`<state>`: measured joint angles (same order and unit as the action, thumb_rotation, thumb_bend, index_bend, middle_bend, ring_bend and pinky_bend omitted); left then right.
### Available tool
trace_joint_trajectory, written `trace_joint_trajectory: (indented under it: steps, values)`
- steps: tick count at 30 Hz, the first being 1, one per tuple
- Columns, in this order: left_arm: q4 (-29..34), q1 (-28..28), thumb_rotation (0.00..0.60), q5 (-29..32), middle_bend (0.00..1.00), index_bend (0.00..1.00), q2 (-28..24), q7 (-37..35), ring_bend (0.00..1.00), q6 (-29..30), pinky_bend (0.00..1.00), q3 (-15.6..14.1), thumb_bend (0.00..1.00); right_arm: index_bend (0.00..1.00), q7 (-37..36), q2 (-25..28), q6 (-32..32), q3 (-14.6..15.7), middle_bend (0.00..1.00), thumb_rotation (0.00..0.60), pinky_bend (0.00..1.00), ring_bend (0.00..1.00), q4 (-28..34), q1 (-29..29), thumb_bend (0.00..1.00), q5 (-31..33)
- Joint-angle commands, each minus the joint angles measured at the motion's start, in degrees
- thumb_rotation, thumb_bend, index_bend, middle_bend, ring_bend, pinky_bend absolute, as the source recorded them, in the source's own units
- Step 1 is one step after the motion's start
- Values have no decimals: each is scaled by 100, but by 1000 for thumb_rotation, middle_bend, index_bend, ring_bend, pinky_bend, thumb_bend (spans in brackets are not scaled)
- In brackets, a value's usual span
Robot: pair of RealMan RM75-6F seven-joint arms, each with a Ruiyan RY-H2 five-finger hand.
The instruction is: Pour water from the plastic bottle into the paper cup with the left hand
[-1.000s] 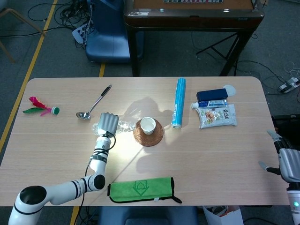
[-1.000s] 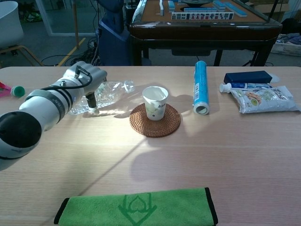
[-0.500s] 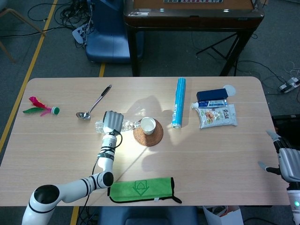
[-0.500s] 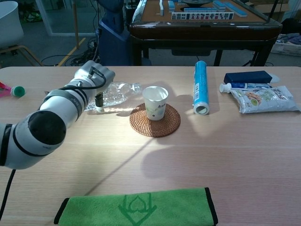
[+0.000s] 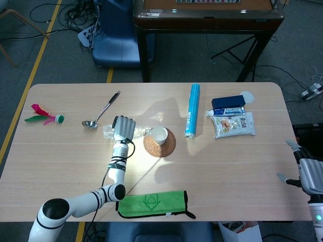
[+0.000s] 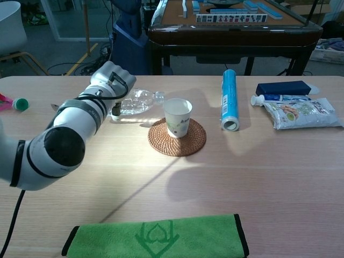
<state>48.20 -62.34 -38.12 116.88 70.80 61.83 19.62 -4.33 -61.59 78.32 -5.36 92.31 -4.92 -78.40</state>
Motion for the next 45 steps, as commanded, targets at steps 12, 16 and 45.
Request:
trace_joint_trajectory:
  steps: [12,16,45]
  values:
    - [-166,-167,600,52,648,621,184,302,570,23,611,134,21,120,-1,-6,-21,6,178,600,400,162,-4,-11,0,14]
    - [-315,-229,600,-6,649,621,288,358,570,37,612,131,21,120,-25,5,-13,-5,179,600,400,162,-5,-9,0,24]
    - [-717,-339,600,-509,660,628,489,814,578,200,619,78,21,120,6,-14,-63,2,178,600,400,162,-10,-36,0,53]
